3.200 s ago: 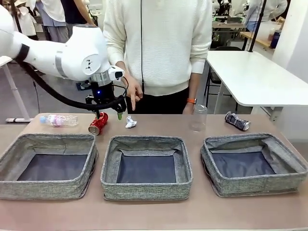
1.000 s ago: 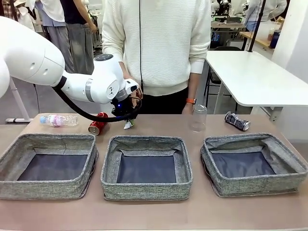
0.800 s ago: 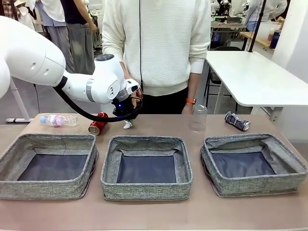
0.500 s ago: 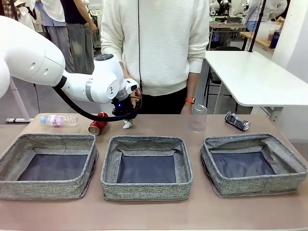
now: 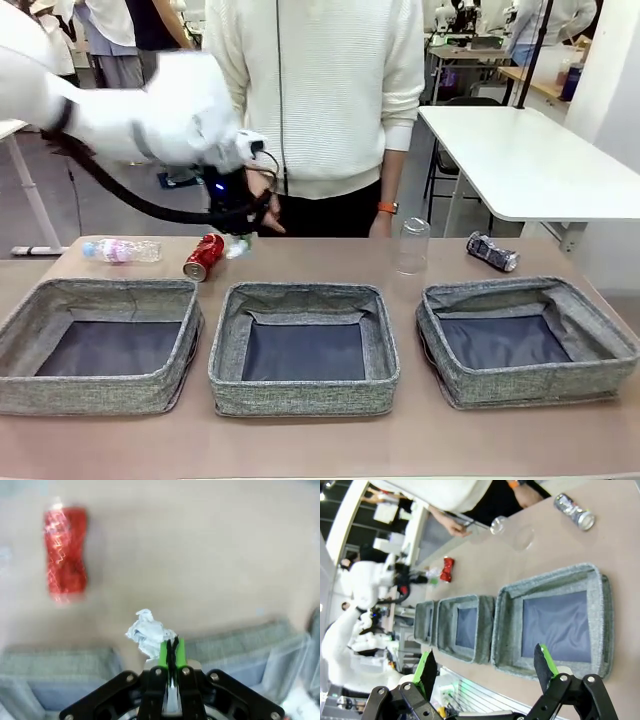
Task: Sort the waste into the appropriate baskets.
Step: Pick up the waste item pointed out by the person.
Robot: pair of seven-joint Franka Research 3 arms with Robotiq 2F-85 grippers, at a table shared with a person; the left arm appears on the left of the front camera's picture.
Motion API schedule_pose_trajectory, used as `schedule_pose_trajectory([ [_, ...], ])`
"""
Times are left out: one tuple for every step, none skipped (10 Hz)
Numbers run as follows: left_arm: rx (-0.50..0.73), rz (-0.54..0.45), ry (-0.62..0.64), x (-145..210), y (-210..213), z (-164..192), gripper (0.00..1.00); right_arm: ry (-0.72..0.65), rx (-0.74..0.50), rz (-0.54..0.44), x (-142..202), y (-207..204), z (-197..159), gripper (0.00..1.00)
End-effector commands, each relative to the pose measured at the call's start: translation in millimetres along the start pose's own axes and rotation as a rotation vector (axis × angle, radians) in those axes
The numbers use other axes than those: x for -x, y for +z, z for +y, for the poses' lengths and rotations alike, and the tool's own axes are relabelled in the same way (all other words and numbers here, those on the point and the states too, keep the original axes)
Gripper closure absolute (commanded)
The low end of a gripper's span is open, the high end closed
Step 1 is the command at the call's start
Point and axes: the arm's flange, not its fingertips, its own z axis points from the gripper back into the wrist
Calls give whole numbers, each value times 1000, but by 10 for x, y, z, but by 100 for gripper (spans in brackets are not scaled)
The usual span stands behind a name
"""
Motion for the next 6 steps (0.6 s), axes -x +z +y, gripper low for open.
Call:
schedule_pose_trajectory([
  [46, 146, -154, 929, 624, -7, 100, 25, -18, -15, -13, -10, 4, 0],
  [-30, 171, -279, 1340, 779, -93, 100, 25, -18, -15, -13, -10, 4, 0],
  [-82, 87, -289, 1632, 882, -171, 100, 25, -18, -15, -13, -10, 4, 0],
  [-95, 31, -322, 1770, 896, -171, 100, 25, -18, -15, -13, -10, 4, 0],
  [-60, -1, -280, 1626, 842, -59, 100, 25, -18, -15, -13, -10, 4, 0],
  [-73, 133, -278, 1774, 999, -293, 100, 25, -18, -15, -13, -10, 4, 0],
])
